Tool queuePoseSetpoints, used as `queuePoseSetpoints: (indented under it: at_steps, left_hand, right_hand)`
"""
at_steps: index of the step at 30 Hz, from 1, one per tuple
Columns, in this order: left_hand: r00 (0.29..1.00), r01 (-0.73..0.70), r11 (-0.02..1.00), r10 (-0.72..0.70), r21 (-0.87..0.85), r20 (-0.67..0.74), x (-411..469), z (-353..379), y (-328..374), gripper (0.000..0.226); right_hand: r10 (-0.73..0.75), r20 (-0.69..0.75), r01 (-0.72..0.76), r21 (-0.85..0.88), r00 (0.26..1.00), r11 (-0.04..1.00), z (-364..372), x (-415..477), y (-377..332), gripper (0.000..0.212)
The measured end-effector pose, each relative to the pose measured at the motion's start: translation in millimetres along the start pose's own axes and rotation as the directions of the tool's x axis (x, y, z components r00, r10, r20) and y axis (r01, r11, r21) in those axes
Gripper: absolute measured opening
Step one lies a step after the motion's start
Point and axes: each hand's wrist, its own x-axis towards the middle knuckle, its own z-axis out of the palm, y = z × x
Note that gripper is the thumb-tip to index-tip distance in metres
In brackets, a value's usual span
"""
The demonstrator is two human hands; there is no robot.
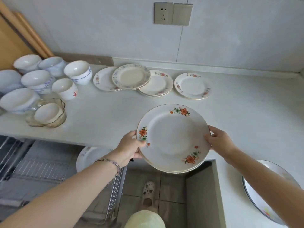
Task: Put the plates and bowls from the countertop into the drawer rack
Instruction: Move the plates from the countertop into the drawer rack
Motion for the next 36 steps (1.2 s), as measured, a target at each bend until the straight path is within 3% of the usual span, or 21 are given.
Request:
queuePoseSetpoints:
  at_steps: [9, 17, 21, 26, 36]
  left_hand:
    - [0.986, 0.058, 0.997, -0.067, -0.057, -0.151, -74.6, -103.9, -66.1, 0.034]
    - [0.968, 0.133, 0.991, -0.131, -0.007, -0.212, -88.4, -254.4, -120.1, 0.046]
    - [0.963, 0.184, 0.982, -0.174, 0.035, -0.206, -63.5, -332.9, -137.6, 0.045]
    - [0.950, 0.280, 0.952, -0.257, 0.121, -0.180, -18.6, -401.1, -149.4, 0.046]
    - [0.912, 0.410, 0.858, -0.374, 0.310, -0.171, 103.2, -423.7, -204.4, 0.046]
  right_hand:
    - [-0.020, 0.190, 0.020, 0.001, 0.982, 1.000, 107.0, -66.7, -6.3, 0.045]
    - [0.016, 0.342, -0.040, 0.063, 0.940, 0.997, 255.0, -96.5, -33.3, 0.039]
    - [0.141, 0.327, -0.164, 0.042, 0.934, 0.986, 346.8, -96.0, -39.4, 0.018]
    - [0.313, 0.302, -0.349, 0.071, 0.900, 0.934, 432.3, -96.0, -37.1, 0.019]
    - [0.535, 0.156, -0.554, 0.119, 0.830, 0.824, 525.8, -44.8, 17.5, 0.025]
